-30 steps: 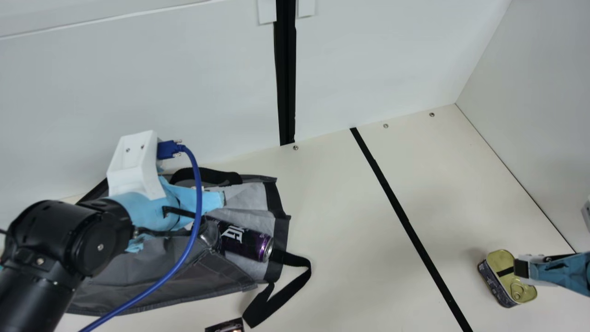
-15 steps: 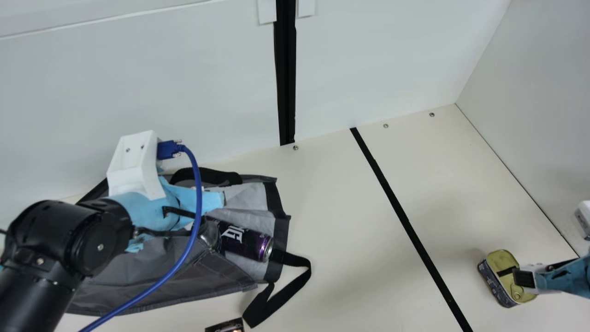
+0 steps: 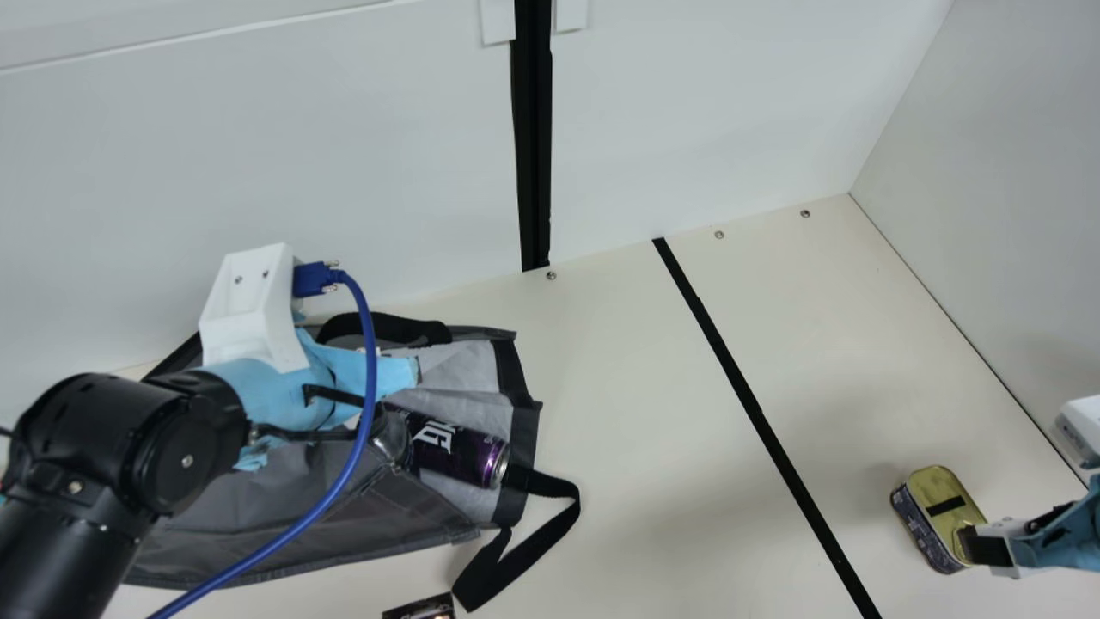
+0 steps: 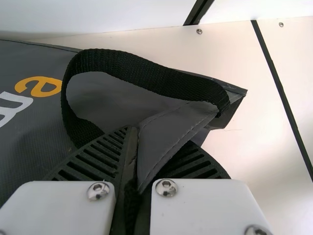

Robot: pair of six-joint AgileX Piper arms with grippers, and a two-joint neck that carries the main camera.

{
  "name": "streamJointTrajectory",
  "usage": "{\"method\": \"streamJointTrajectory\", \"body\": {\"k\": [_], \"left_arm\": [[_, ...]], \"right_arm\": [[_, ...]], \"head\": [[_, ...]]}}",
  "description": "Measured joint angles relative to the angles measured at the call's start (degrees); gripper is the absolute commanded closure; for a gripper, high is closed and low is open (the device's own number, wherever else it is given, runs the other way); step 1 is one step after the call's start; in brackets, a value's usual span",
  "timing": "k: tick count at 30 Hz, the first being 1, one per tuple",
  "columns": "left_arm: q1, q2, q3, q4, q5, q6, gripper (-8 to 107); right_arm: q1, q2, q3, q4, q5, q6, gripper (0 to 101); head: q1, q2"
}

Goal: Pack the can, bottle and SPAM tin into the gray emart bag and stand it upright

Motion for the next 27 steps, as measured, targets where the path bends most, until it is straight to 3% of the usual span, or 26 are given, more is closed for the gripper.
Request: {"method": "streamJointTrajectory", "body": {"k": [13, 27], "left_arm": [[0.0, 0.0, 0.0, 0.0, 0.0, 0.0, 107], [0.0, 0.0, 0.0, 0.0, 0.0, 0.0, 107]], "right_arm": [[2.0, 2.6, 0.0, -1.6, 0.1, -1.4, 6], [5.2, 4.5, -0.6, -3.9, 0.1, 2.5, 6]], "head": [[-0.1, 0.0], [0.0, 0.0]]}}
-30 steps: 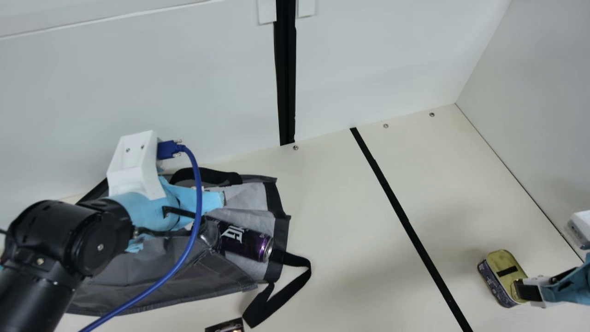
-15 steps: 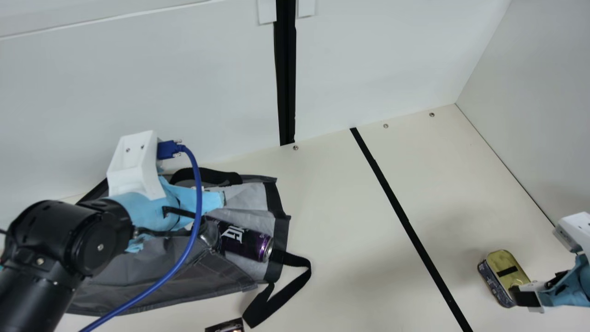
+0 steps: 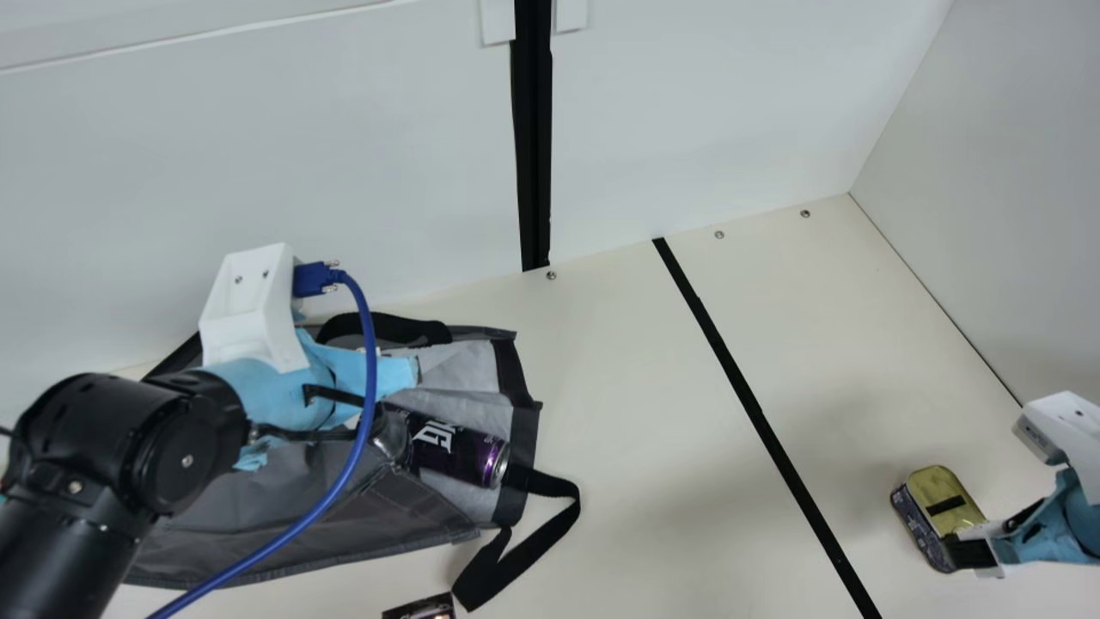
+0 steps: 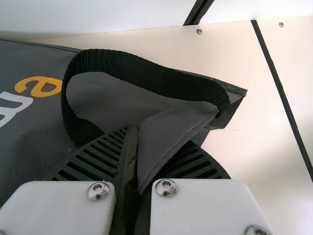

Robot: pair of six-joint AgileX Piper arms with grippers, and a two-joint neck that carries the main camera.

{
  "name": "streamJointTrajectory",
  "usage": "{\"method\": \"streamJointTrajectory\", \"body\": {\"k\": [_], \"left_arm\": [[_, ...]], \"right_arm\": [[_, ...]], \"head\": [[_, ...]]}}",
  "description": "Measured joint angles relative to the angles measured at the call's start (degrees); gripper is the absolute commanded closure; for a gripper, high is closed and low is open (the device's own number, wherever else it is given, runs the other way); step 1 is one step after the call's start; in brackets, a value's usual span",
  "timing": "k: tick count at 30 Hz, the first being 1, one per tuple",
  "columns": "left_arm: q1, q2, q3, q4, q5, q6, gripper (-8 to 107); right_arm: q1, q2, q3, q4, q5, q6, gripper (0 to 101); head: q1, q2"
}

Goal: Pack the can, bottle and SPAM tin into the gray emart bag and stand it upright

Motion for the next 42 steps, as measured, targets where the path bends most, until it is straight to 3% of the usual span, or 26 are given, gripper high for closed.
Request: {"method": "streamJointTrajectory", "body": {"k": [24, 42], "left_arm": [[0.0, 0.0, 0.0, 0.0, 0.0, 0.0, 107], [0.0, 0.0, 0.0, 0.0, 0.0, 0.0, 107]], "right_arm": [[6.6, 5.6, -4.3, -2.8, -0.1, 8.3, 6], [9.8, 8.7, -1.3, -4.4, -5.2, 12.1, 6]], "head": [[-0.1, 0.0], [0.0, 0.0]]}}
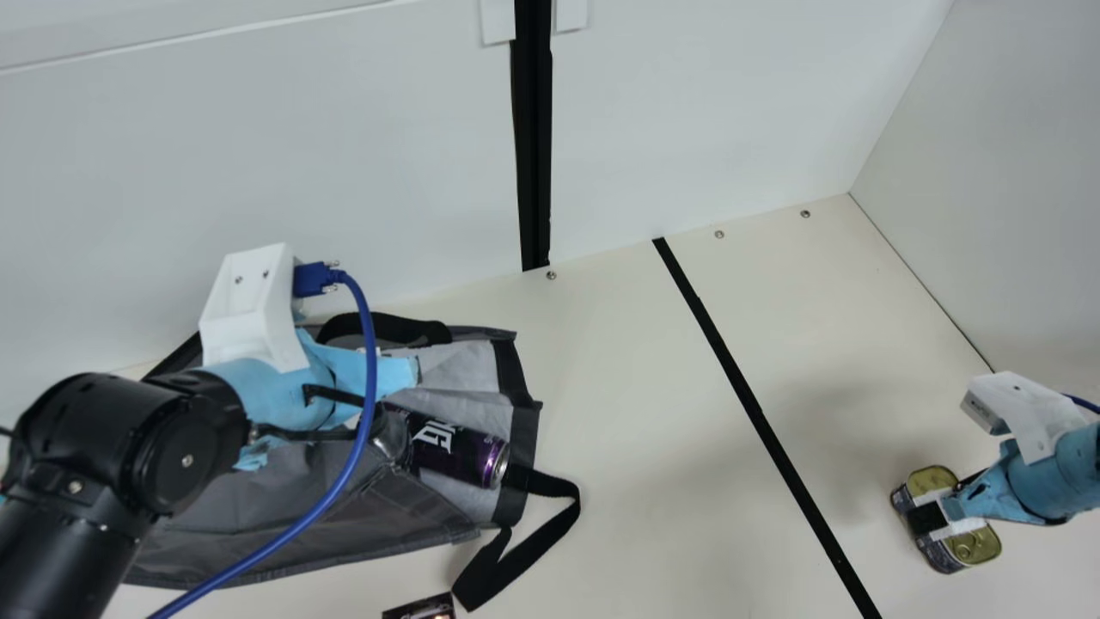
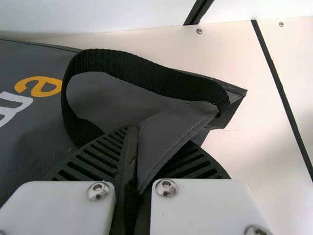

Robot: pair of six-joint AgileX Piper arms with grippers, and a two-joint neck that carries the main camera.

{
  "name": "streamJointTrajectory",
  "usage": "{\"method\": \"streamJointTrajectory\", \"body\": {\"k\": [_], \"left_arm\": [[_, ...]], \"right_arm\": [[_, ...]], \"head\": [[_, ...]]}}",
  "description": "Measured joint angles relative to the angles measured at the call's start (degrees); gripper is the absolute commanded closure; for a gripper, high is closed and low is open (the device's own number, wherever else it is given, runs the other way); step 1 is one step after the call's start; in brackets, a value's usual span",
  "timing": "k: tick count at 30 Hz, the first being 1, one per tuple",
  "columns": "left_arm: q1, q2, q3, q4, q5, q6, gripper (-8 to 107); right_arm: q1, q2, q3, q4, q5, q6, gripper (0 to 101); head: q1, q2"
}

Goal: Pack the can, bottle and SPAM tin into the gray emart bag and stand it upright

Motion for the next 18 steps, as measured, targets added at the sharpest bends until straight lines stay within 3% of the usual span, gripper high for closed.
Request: {"method": "streamJointTrajectory", "body": {"k": [12, 18], "left_arm": [[0.0, 0.0, 0.0, 0.0, 0.0, 0.0, 107], [0.0, 0.0, 0.0, 0.0, 0.0, 0.0, 107]], "right_arm": [[1.2, 2.2, 1.8, -1.0, -3.9, 1.4, 6], [1.6, 2.9, 2.3, -1.5, -5.4, 1.8, 46]], "head": [[0.0, 0.1], [0.0, 0.1]]}}
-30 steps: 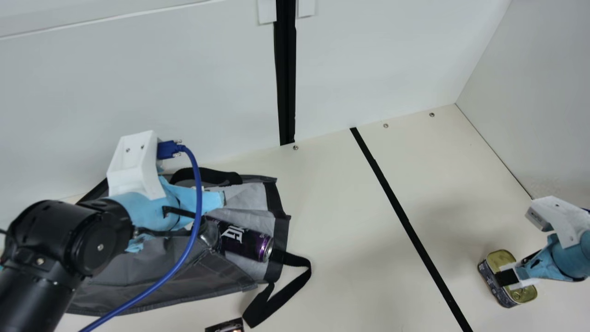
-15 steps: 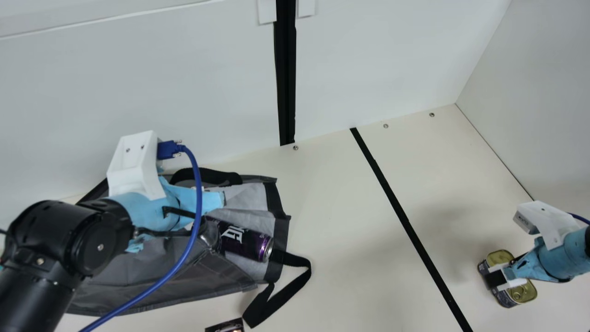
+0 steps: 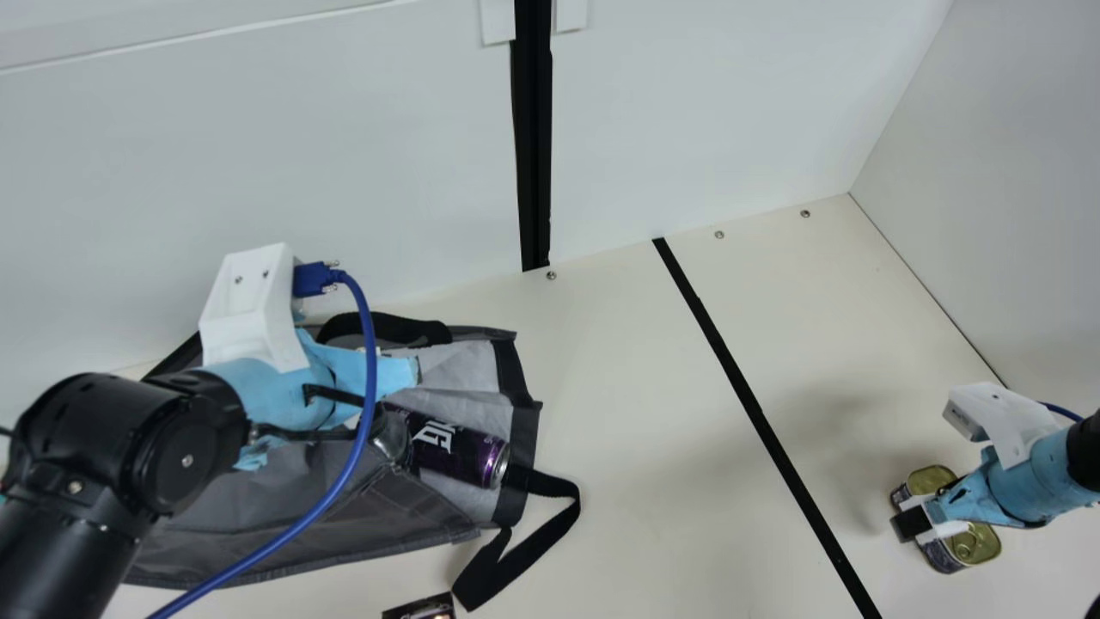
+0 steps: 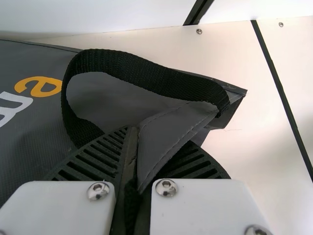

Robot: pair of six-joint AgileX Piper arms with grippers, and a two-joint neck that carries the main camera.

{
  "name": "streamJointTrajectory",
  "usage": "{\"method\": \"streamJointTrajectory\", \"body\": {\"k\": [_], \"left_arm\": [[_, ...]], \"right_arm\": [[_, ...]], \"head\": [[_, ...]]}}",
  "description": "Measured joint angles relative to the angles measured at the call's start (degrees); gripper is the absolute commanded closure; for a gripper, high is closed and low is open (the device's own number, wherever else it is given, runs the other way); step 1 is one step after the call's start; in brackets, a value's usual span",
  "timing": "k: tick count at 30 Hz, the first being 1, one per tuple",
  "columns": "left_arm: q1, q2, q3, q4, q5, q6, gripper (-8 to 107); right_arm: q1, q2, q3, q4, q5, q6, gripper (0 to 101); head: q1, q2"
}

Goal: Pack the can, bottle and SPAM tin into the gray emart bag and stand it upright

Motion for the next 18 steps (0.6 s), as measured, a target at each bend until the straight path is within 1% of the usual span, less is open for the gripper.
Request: {"method": "streamJointTrajectory", "body": {"k": [3, 8, 9, 13, 18], "left_arm": [[0.0, 0.0, 0.0, 0.0, 0.0, 0.0, 107], [0.0, 0.0, 0.0, 0.0, 0.0, 0.0, 107], [0.0, 0.0, 0.0, 0.0, 0.0, 0.0, 107], [0.0, 0.0, 0.0, 0.0, 0.0, 0.0, 107], [0.0, 0.0, 0.0, 0.0, 0.0, 0.0, 107]], "right_arm": [[0.1, 0.2, 0.2, -0.3, -0.6, 0.2, 67], [0.1, 0.2, 0.3, -0.4, -0.7, 0.3, 100], [0.0, 0.2, 0.2, -0.4, -0.7, 0.3, 101], [0.0, 0.0, -0.3, -0.5, -1.2, 0.0, 101], [0.0, -0.9, -1.1, 0.1, -1.0, -1.0, 101]], "head": [[0.0, -0.1], [0.0, 0.0], [0.0, -0.1], [0.0, -0.1], [0.0, -0.1]]}}
